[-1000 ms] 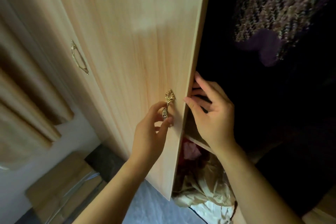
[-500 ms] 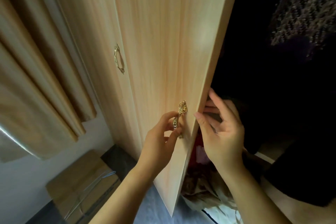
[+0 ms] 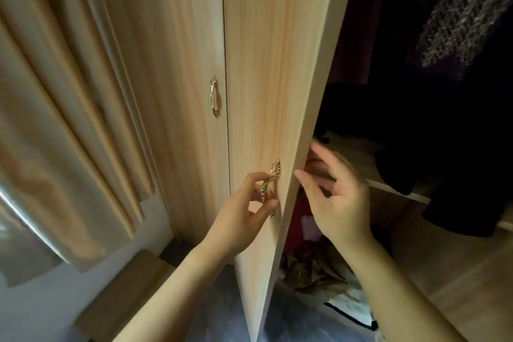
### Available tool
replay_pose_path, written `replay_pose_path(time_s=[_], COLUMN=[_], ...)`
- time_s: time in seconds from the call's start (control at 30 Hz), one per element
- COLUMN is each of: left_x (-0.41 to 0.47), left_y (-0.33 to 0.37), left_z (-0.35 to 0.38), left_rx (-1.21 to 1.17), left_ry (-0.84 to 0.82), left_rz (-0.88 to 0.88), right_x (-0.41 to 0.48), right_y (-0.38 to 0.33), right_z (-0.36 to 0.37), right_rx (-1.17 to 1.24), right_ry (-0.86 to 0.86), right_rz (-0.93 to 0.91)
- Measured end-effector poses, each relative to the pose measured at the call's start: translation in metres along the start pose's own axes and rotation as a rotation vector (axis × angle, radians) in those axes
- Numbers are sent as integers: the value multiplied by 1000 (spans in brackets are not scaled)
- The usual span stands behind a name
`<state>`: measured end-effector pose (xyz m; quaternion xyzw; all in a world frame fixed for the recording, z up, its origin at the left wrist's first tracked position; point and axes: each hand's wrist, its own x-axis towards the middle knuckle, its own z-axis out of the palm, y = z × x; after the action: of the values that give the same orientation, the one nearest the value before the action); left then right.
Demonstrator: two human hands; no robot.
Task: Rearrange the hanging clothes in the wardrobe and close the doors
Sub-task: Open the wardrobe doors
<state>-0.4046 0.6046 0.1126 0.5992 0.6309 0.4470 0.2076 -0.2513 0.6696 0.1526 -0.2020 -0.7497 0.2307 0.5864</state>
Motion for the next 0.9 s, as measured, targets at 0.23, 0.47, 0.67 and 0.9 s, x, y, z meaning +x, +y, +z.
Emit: replay_pose_path(time_s=[0.23,0.47,0.67,0.9], left_x=[-44,-65,-66,-73], left_y=[-32,-53,-67,-69], left_z=[-66,-104,-123,-125], left_rx=[-100,-199,-117,-61], left_ry=[84,129,192,559], left_rz=[-4,-57,-1,108], right_x=[1,8,24,24], right_y=[-46,-60,-55,-59], right_z=[75,131,153,191], right_rx=[-18,40,45,63], right_ry=[-134,-268,-350,-342], right_rz=[-64,-4,35,-23])
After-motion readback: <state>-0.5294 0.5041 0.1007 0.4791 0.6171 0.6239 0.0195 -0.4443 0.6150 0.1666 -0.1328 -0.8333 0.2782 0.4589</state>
